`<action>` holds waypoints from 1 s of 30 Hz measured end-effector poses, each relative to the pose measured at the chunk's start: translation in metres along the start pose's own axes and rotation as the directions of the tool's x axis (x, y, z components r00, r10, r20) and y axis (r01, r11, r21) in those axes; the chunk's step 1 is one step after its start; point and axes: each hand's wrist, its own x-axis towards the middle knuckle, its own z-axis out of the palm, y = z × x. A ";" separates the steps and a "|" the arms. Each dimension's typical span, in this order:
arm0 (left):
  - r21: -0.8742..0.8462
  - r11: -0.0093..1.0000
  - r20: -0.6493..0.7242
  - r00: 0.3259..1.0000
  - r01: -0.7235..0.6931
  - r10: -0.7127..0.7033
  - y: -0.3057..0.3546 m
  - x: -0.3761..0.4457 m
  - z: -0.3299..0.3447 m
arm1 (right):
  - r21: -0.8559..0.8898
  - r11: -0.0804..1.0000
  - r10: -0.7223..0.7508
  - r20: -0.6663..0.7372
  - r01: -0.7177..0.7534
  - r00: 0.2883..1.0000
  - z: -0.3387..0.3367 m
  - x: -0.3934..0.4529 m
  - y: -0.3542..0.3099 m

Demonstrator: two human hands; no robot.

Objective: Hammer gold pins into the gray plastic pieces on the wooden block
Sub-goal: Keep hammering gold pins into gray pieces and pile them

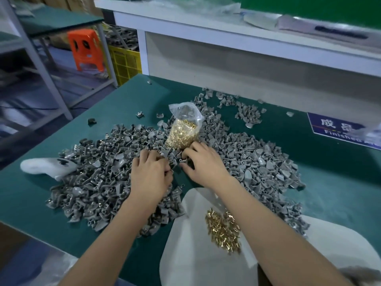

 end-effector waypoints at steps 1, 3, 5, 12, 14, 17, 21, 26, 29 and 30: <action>-0.010 1.000 -0.008 1.000 0.004 -0.004 -0.002 0.000 0.000 | -0.013 1.000 0.006 -0.007 -0.006 1.000 0.000 0.000 0.002; -0.019 1.000 -0.005 1.000 0.013 -0.013 -0.006 -0.003 0.000 | -0.026 1.000 -0.007 -0.016 0.006 1.000 0.002 -0.002 0.002; -0.012 1.000 0.003 1.000 0.016 -0.016 -0.006 -0.004 -0.001 | -0.051 0.998 -0.035 0.003 0.036 0.999 0.003 0.000 -0.001; -0.006 1.000 0.014 1.000 0.015 -0.015 -0.008 -0.007 -0.002 | -0.025 1.000 0.007 0.013 -0.007 1.000 0.004 -0.011 0.004; -0.005 1.000 0.014 1.000 0.017 -0.017 -0.007 -0.007 -0.002 | -0.020 1.000 -0.023 0.032 0.024 0.999 0.004 -0.020 0.010; -0.015 1.000 0.003 1.000 0.009 -0.008 -0.008 -0.007 -0.001 | -0.015 0.998 -0.057 0.050 0.058 0.997 0.000 -0.027 0.015; -0.055 0.998 -0.064 0.998 -0.002 -0.002 -0.008 -0.001 -0.003 | 0.045 0.998 -0.038 0.035 0.036 0.999 -0.004 -0.027 0.015; -0.177 0.982 -0.078 0.996 -0.062 0.049 0.006 0.016 -0.007 | 0.108 0.993 0.056 0.019 -0.057 0.998 -0.005 -0.019 0.013; -0.192 0.976 -0.059 0.994 -0.105 0.095 0.020 0.029 -0.005 | 0.120 0.988 0.093 0.009 -0.094 0.996 -0.001 -0.015 0.011; -0.176 0.977 -0.053 0.992 -0.125 0.117 0.025 0.034 -0.003 | 0.116 0.989 0.096 0.003 -0.096 0.995 0.001 -0.015 0.012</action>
